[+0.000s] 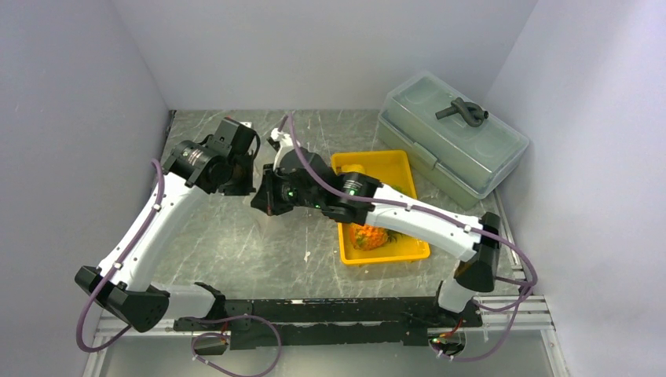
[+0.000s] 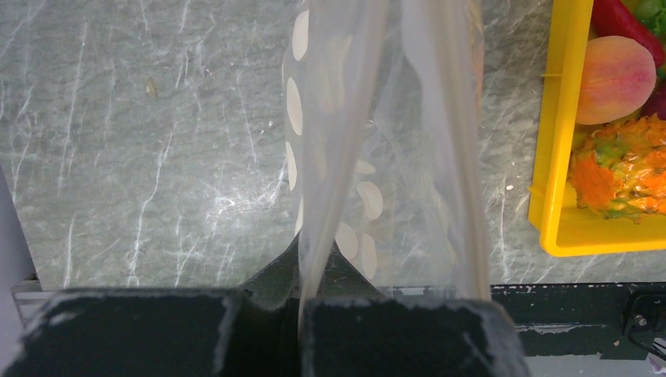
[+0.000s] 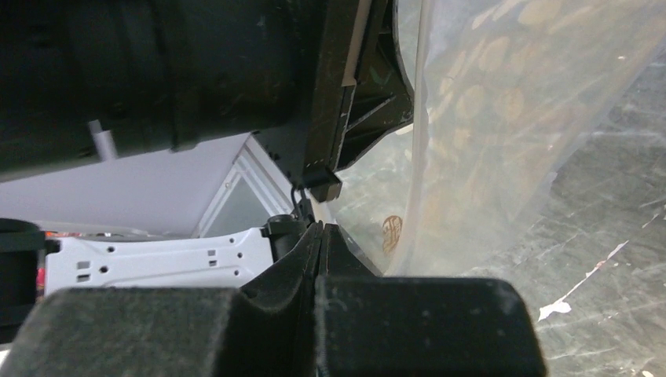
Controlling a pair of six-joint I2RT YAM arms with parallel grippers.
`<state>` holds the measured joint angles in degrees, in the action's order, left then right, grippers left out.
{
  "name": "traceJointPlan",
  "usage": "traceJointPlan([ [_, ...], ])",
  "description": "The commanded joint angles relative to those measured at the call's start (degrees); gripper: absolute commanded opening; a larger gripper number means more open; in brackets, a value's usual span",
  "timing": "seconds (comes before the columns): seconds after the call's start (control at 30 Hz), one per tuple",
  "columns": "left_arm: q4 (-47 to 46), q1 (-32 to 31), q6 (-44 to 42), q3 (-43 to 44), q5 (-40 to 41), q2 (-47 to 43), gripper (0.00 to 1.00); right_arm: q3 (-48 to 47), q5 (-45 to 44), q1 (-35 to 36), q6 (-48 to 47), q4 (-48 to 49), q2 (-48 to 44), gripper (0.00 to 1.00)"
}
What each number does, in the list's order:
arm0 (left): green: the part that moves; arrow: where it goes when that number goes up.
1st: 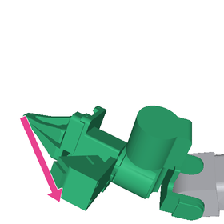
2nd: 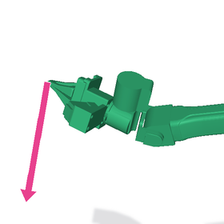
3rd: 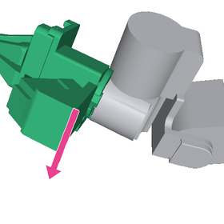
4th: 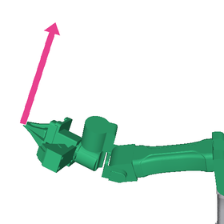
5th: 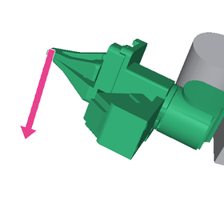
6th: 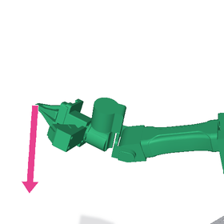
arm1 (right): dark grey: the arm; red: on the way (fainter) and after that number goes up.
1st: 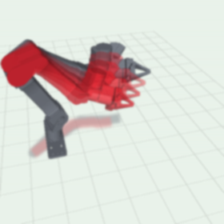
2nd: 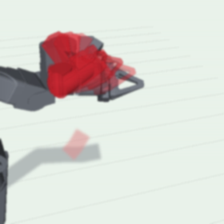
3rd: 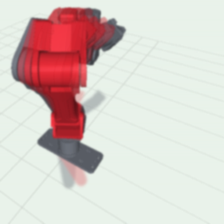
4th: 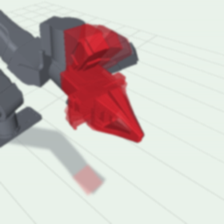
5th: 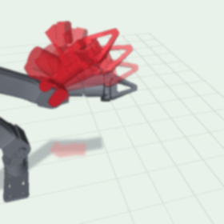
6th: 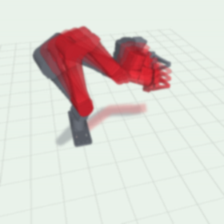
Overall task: Place the food in the zip-top bag and seal the zipper
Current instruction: Open the zipper of the food storage bag.
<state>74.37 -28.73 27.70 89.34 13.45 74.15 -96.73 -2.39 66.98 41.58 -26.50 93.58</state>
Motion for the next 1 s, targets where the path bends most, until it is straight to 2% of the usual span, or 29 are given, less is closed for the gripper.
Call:
traceJointPlan([
  [0.0,-1.1,-0.6,1.4,1.7,0.9,0.0,0.00,-4.1,-0.4,0.7,0.8,0.2,3.4,0.00],
  [0.13,-1.1,-0.8,1.6,1.3,1.1,-0.4,0.00,-5.8,-3.6,0.7,0.6,-2.8,5.6,0.00],
  [0.33,-1.1,-0.9,1.4,0.1,1.0,-1.9,0.00,-6.6,-13.9,0.7,0.4,-8.6,6.9,0.00],
  [0.5,-1.4,-1.0,0.2,-0.7,-0.5,-2.9,0.00,-4.8,-20.0,0.7,2.4,-9.6,6.7,0.00],
  [0.77,-1.0,-1.6,-0.7,-2.4,-1.3,-4.2,0.00,-6.0,-24.2,0.2,2.9,-10.0,7.1,0.00],
  [0.97,-1.2,-2.6,-1.3,-4.6,-2.3,-6.0,0.00,-7.0,-23.5,-1.8,2.9,-9.9,7.8,0.00],
])
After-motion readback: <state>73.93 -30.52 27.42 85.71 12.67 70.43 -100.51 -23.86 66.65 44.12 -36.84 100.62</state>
